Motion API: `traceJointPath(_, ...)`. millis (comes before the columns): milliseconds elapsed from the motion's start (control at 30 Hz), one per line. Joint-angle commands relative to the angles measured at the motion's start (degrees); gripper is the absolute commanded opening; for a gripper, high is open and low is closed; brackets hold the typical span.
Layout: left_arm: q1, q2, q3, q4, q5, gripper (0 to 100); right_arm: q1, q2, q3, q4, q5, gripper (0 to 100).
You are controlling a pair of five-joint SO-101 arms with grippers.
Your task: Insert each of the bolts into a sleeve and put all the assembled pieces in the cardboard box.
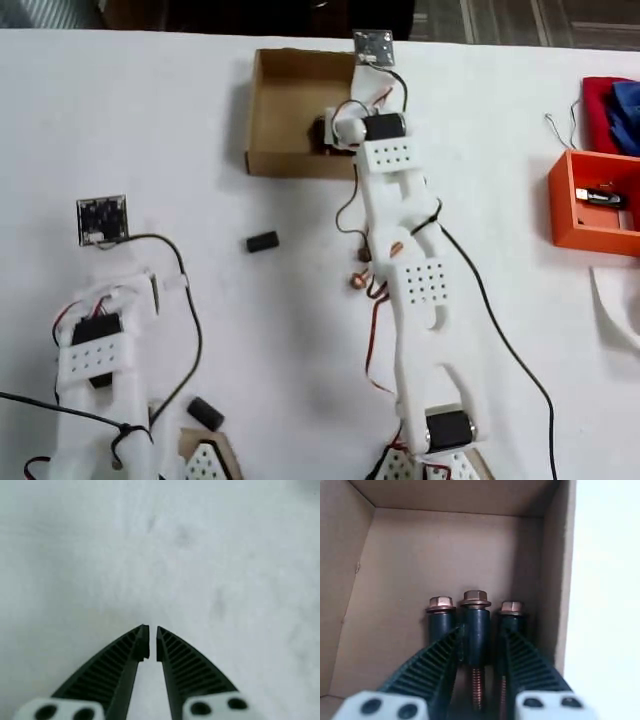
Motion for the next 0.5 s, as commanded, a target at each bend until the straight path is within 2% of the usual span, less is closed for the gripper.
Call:
traceJointPath(0,-0.09,-0.44,-0.13,-0.97,-0.35,6,0.57,-1.19,-0.70,-0.92,0.00,8.7)
traceJointPath(233,-0.09,-0.44,-0.13,-0.97,-0.44,6,0.57,-4.00,-3.96,2.24,0.00,8.7)
traceJointPath(467,-0.09,-0.44,-0.13,-0.97,-0.44,6,1.01,-12.00,-14.15,14.46,0.09,8.7)
